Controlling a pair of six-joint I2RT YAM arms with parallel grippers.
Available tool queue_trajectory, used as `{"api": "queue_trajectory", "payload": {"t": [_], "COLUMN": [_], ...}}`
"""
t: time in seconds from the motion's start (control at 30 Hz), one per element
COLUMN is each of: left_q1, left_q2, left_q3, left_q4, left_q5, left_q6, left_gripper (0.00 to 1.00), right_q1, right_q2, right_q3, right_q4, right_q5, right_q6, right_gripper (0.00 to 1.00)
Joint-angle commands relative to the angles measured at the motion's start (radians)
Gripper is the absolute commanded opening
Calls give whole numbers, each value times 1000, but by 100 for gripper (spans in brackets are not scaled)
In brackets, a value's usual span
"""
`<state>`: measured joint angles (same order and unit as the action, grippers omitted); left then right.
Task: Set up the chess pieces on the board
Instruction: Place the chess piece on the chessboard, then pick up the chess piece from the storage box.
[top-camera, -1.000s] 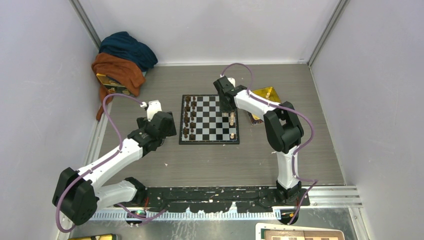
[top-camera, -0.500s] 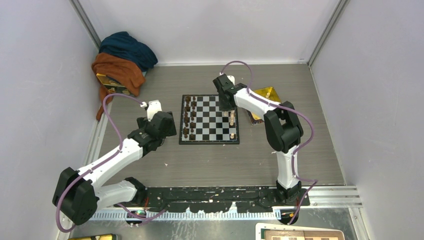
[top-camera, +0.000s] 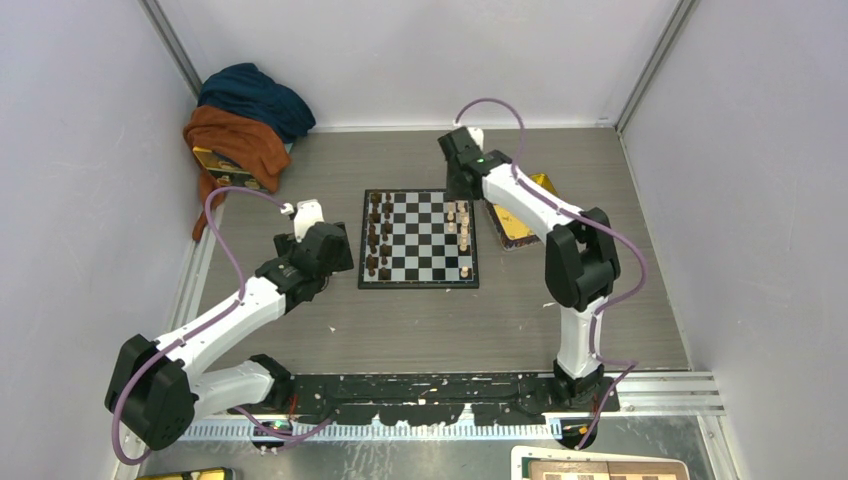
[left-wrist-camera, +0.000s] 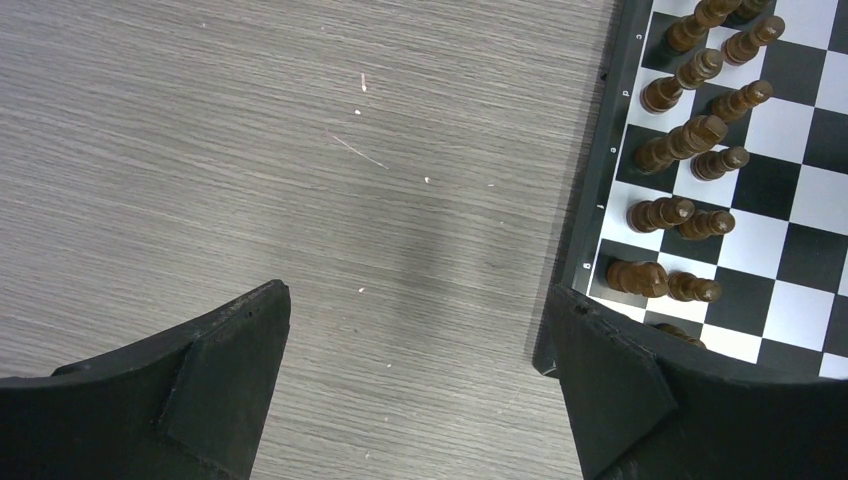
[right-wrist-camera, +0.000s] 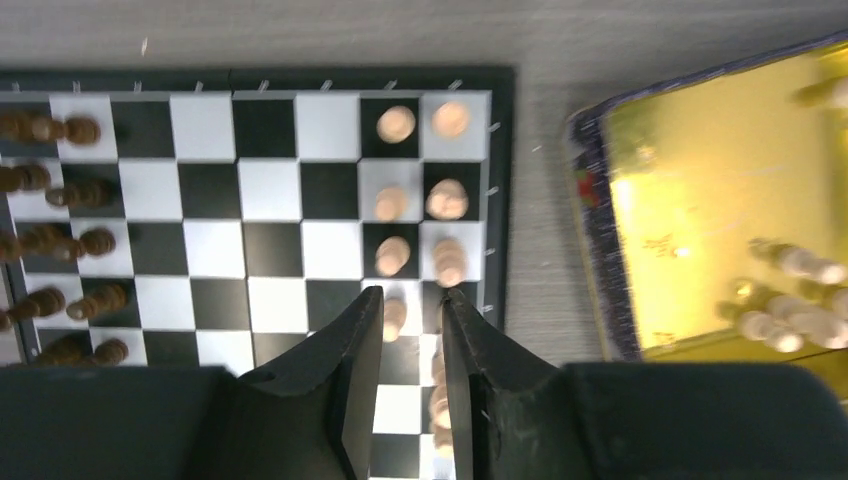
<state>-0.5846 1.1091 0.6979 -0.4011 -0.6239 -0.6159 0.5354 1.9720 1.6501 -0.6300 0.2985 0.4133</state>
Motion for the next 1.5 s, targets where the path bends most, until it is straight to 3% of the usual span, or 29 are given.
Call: {"api": "queue_trajectory", "payload": {"t": [0.0,0.33,0.57,1.47], "left_q1": [-4,-3,-3,-4], "left_q2": [-9,19,67,200], "left_q3": [31,47,75,138], "left_q4": [39,35,35,49], "left_q5": [-28,-33,-36,-47], "left_q6": [7,6,5,19], "left_gripper": [100,100,100,100], "right_q1": [-122,-335,-416,-481], "right_q2": [-90,-36,24,178], "right_q3": [56,54,67,99], "right_q4": [11,42,58,110], "right_q5": [64,42,8,-50], "right_q6": [15,40,45,36], "right_gripper": [35,44,49,45]}}
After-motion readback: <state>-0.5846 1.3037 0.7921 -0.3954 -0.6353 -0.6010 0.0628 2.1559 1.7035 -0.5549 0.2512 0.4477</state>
